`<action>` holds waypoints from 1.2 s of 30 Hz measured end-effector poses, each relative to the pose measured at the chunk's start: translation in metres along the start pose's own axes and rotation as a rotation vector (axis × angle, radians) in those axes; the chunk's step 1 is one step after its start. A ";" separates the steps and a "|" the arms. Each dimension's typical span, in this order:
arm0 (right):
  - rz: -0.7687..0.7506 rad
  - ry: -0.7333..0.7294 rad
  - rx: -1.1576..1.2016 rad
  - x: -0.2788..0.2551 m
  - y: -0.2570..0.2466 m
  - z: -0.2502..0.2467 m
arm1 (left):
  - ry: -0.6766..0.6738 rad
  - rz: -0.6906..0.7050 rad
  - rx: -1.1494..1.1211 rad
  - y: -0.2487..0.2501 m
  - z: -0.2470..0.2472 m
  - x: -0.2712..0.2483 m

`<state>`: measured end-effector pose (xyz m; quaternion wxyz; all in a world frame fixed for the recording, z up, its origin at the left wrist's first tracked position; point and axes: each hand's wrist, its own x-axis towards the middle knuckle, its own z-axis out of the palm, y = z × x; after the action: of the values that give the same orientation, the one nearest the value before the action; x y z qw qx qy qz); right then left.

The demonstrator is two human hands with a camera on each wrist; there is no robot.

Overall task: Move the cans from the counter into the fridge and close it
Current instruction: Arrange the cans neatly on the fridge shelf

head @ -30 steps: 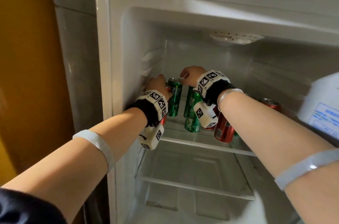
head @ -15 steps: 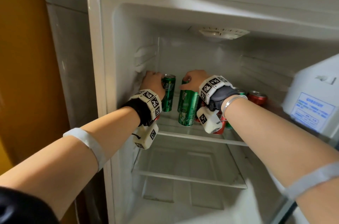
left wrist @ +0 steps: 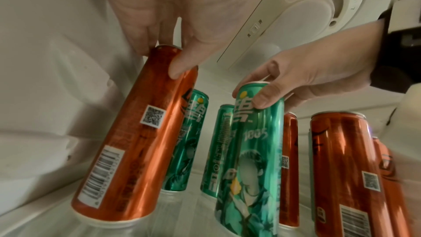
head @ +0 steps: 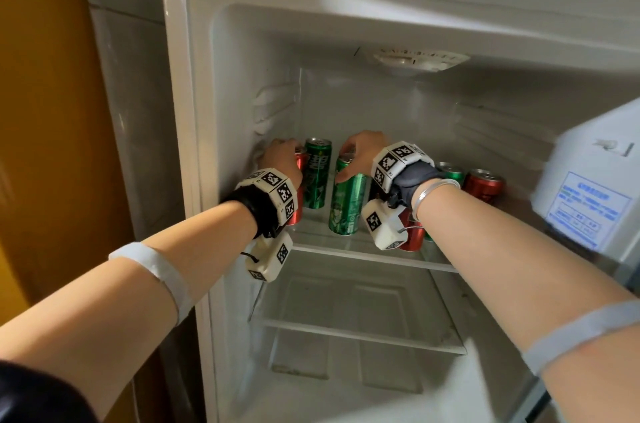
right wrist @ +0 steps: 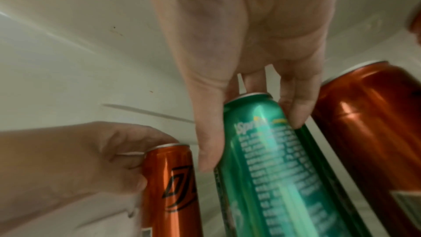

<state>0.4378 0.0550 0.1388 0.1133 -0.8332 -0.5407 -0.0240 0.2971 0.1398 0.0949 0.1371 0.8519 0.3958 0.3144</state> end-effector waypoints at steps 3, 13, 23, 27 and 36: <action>-0.038 0.021 0.039 0.000 -0.010 0.005 | 0.000 -0.017 -0.015 0.000 -0.002 -0.001; -0.091 0.116 0.171 -0.006 -0.042 0.023 | 0.018 -0.047 -0.076 -0.006 -0.007 -0.004; -0.132 0.164 0.212 -0.014 -0.069 0.032 | 0.003 0.004 -0.042 -0.012 -0.011 -0.015; -0.148 0.157 0.257 -0.013 -0.073 0.036 | 0.047 0.043 -0.033 -0.015 -0.011 -0.021; -0.048 0.087 0.510 -0.017 -0.063 0.061 | 0.081 0.057 -0.116 -0.014 -0.015 -0.032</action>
<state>0.3688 0.0775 0.0872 0.3424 -0.7627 -0.5435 0.0749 0.2641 0.1242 0.0860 0.1609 0.8401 0.3577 0.3747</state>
